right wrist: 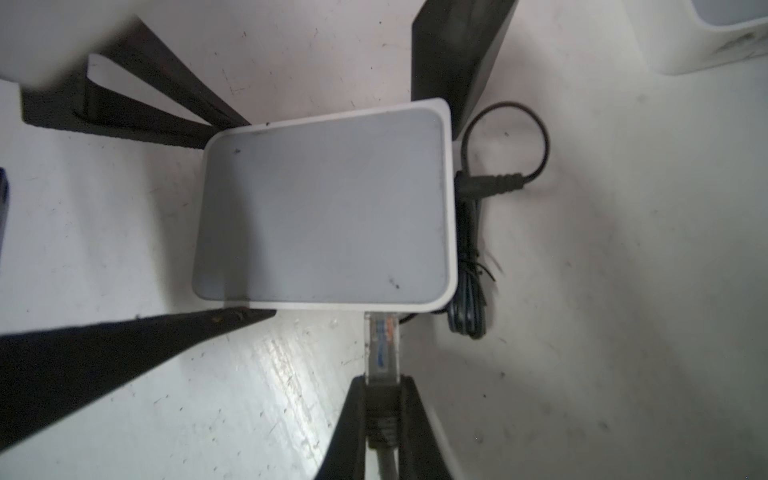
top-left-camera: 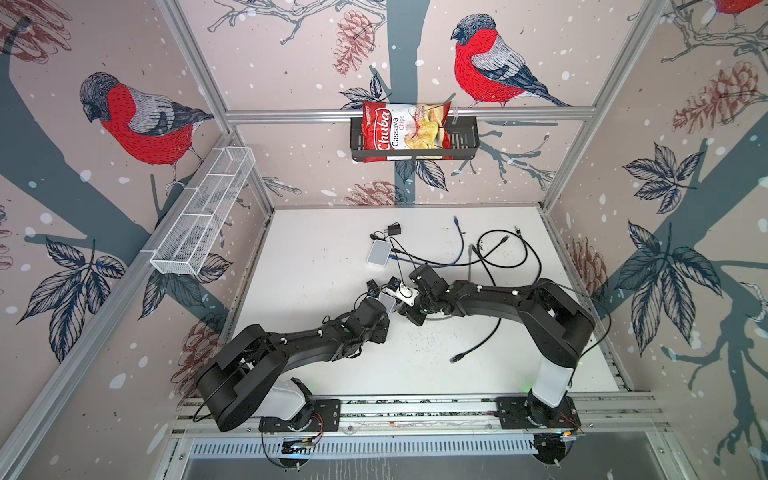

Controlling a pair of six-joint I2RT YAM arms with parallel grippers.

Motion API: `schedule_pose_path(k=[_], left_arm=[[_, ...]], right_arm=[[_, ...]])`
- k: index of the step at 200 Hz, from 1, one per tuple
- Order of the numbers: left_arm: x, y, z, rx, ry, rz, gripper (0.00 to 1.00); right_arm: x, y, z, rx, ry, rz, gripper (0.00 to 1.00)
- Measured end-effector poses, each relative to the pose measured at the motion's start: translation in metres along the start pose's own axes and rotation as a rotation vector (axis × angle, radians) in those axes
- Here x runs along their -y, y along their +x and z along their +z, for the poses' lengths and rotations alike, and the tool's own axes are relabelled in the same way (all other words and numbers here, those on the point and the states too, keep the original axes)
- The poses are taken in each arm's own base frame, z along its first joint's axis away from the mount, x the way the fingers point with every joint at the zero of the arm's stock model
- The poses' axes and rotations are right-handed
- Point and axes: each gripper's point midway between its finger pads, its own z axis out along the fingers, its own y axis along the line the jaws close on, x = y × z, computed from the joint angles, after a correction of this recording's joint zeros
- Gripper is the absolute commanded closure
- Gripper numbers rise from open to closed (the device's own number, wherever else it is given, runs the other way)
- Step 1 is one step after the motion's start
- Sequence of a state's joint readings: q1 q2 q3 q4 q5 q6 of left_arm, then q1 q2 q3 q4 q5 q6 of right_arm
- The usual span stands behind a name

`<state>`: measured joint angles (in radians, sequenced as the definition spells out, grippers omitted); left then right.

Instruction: Insert the plug into the switch port

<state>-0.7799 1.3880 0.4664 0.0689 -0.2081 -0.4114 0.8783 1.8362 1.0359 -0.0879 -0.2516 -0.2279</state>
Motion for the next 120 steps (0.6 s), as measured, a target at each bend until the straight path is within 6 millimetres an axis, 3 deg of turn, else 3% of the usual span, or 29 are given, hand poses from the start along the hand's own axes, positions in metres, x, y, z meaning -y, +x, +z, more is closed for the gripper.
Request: schedule_pose_path(k=[120], left_arm=[[0.004, -0.004, 0.007, 0.008, -0.036, 0.025, 0.31]], right_arm=[[0.012, 0.000, 0.002, -0.043, 0.059, 0.024, 1.00]])
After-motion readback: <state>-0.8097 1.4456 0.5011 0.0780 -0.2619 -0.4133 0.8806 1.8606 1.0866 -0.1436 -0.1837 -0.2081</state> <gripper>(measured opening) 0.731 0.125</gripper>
